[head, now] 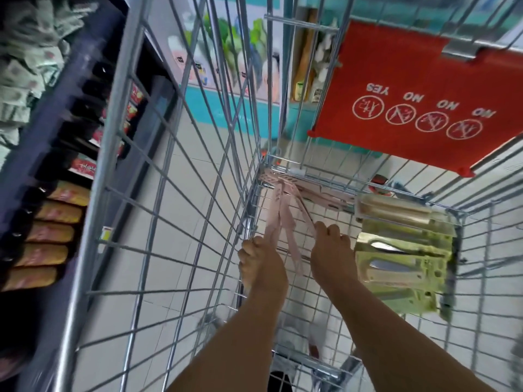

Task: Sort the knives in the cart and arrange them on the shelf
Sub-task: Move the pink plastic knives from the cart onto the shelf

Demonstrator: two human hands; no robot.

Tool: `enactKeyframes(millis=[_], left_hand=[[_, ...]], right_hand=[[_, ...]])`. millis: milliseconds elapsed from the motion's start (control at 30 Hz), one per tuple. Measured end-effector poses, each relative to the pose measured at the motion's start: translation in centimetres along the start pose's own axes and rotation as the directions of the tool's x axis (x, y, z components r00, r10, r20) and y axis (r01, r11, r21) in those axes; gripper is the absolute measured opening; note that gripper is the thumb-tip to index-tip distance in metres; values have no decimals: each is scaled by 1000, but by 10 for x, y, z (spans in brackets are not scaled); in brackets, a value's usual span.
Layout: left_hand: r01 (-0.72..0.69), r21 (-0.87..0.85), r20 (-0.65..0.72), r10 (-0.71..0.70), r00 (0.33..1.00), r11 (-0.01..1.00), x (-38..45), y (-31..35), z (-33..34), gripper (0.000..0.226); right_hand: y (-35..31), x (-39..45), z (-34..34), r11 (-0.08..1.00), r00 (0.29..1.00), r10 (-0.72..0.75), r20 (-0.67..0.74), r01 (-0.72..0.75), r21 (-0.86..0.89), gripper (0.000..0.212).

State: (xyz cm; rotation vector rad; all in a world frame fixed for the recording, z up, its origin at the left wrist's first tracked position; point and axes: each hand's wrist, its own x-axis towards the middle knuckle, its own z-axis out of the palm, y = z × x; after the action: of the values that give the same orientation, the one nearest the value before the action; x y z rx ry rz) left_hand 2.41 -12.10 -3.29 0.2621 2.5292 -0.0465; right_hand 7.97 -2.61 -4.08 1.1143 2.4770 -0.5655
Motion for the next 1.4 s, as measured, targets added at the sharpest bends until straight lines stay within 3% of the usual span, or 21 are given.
enactKeyframes(millis=[167, 267, 467, 567, 667, 867, 933, 1133, 1333, 1400], left_hand=[[-14, -84, 54, 19, 998, 996, -17, -6, -9, 55], [-75, -151, 55, 84, 995, 986, -33, -12, -16, 59], [-248, -431, -94, 230, 969, 868, -79, -26, -56, 53], [-303, -503, -137, 271, 953, 809, -112, -36, -82, 56], [-390, -518, -186, 345, 920, 761, -145, -49, -108, 54], [-566, -535, -368, 430, 824, 627, -201, -88, -158, 41], [-595, -560, -413, 428, 804, 577, -218, -102, -180, 37], [-607, -556, -516, 337, 788, 568, -257, -141, -251, 37], [-637, -530, -676, 173, 716, 561, -270, -183, -302, 32], [-619, -552, -690, 112, 715, 558, -276, -203, -317, 34]], right_hand=[[0, -25, -3, 992, 999, 21, 41, -26, 124, 28], [-2, -44, -8, 971, 998, 69, 7, -69, 228, 30], [-13, -87, -27, 982, 996, 55, -75, -41, 182, 37], [-29, -124, -57, 954, 981, 103, -166, -50, 295, 26], [-45, -164, -88, 828, 940, 221, -260, -40, 559, 16], [-76, -239, -137, 798, 864, 221, -453, 108, 594, 11], [-87, -260, -154, 782, 851, 222, -476, 136, 608, 14], [-127, -309, -207, 755, 802, 119, -585, 309, 578, 9], [-178, -338, -254, 718, 802, -131, -583, 482, 502, 10], [-202, -346, -263, 696, 805, -218, -552, 524, 490, 22]])
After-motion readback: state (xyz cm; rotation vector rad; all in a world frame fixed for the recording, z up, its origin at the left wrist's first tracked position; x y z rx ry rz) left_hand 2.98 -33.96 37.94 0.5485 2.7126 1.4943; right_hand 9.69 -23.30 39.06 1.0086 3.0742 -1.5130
